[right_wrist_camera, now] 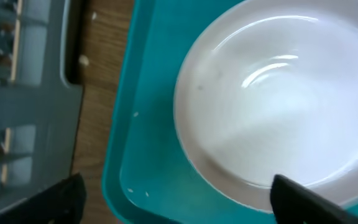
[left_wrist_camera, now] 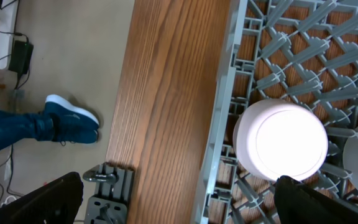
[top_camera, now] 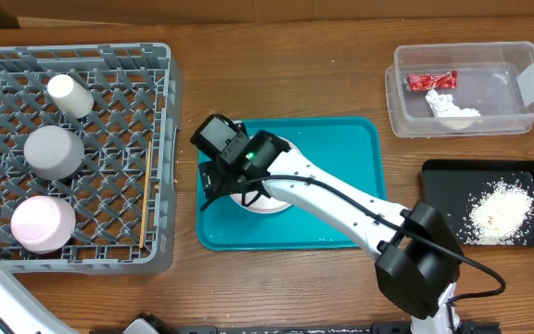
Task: Sort waste into correct bins and load items into the dishwasher
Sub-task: 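Carry the empty white plate left and set it on the teal tray, then move the left gripper to the plate rim and grasp it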
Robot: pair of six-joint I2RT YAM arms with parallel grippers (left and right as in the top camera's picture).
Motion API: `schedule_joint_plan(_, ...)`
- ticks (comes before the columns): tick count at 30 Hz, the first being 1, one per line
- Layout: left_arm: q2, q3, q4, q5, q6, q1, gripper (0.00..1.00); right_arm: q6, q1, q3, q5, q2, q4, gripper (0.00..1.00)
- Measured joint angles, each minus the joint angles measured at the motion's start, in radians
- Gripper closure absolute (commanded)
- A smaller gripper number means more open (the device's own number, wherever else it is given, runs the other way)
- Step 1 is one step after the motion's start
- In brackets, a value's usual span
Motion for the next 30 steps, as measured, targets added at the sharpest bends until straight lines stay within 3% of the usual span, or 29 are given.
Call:
schedule_joint_plan(8, 0.000, 0.000, 0.000, 0.000, 0.000, 0.000, 0.00, 0.002, -0.221, 0.244, 0.171, -0.161, -0.301, 0.00)
schedule_joint_plan(14, 0.000, 0.000, 0.001, 0.000, 0.000, 0.000, 0.00, 0.002, -0.579, 0.300, 0.284, -0.293, -0.462, 0.00)
schedule_joint_plan(19, 0.000, 0.000, 0.001, 0.000, 0.000, 0.000, 0.00, 0.002, -0.842, 0.298, 0.316, -0.277, -0.495, 0.00)
schedule_joint_plan(24, 0.000, 0.000, 0.001, 0.012, -0.003, 0.000, 0.00, 0.002, -1.001, 0.298, 0.321, -0.275, -0.497, 0.00)
schedule_joint_plan(27, 0.000, 0.000, -0.039, 0.157, -0.005, 0.001, 0.00, 0.002, -1.065, 0.298, 0.321, -0.275, -0.497, 0.00)
schedule_joint_plan(30, 0.000, 0.000, -0.100, 0.403, 0.032, -0.003, 0.00, 0.002, -1.106, 0.298, 0.321, -0.275, -0.498, 0.00)
